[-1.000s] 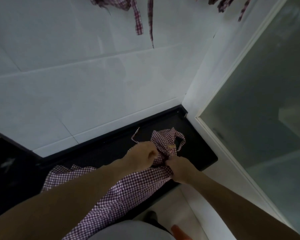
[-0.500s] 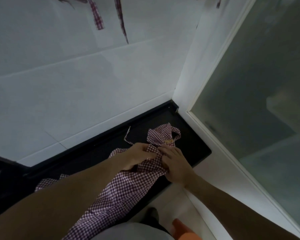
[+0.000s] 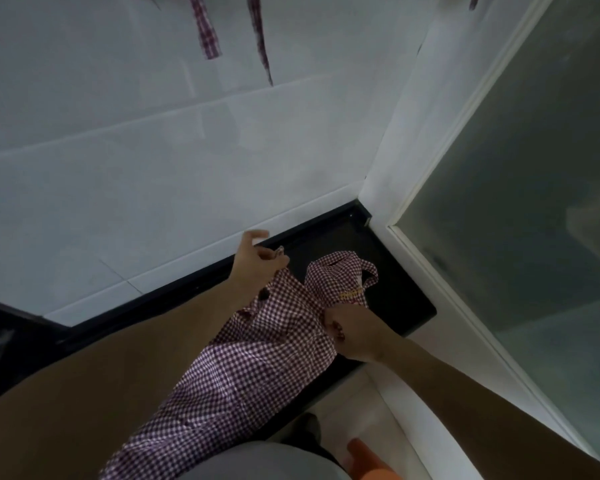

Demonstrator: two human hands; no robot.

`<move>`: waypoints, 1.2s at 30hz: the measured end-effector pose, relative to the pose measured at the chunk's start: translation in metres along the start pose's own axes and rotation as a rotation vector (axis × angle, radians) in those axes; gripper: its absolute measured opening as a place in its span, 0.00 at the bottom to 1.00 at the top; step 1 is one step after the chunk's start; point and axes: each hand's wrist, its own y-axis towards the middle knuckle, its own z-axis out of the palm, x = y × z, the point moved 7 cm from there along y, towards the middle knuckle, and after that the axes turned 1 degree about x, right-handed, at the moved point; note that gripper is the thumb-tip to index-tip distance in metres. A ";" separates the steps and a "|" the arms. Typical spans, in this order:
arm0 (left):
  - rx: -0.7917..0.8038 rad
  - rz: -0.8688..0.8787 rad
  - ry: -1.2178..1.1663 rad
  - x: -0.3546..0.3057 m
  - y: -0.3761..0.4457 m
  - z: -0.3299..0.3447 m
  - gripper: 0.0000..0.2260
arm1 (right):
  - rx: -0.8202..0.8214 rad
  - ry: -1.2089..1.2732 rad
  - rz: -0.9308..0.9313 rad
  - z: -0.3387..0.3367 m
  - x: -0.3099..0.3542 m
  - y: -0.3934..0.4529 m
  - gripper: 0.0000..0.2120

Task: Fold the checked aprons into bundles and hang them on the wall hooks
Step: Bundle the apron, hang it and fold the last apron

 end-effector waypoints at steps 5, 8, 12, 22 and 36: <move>-0.059 0.336 0.485 -0.010 0.007 -0.017 0.34 | 0.263 -0.040 0.047 0.013 0.003 0.002 0.21; 0.094 0.051 0.794 0.036 0.008 -0.017 0.33 | 0.276 0.108 0.202 0.015 -0.007 0.004 0.11; 0.504 -0.429 0.901 0.092 -0.020 -0.020 0.45 | -0.216 0.218 0.309 -0.011 -0.027 0.015 0.08; 0.582 -0.445 0.727 0.108 -0.040 -0.010 0.29 | 0.297 -0.119 0.247 0.053 -0.044 0.021 0.24; 0.651 0.024 0.802 0.091 -0.037 0.034 0.15 | 0.110 0.552 0.726 0.006 -0.032 0.035 0.49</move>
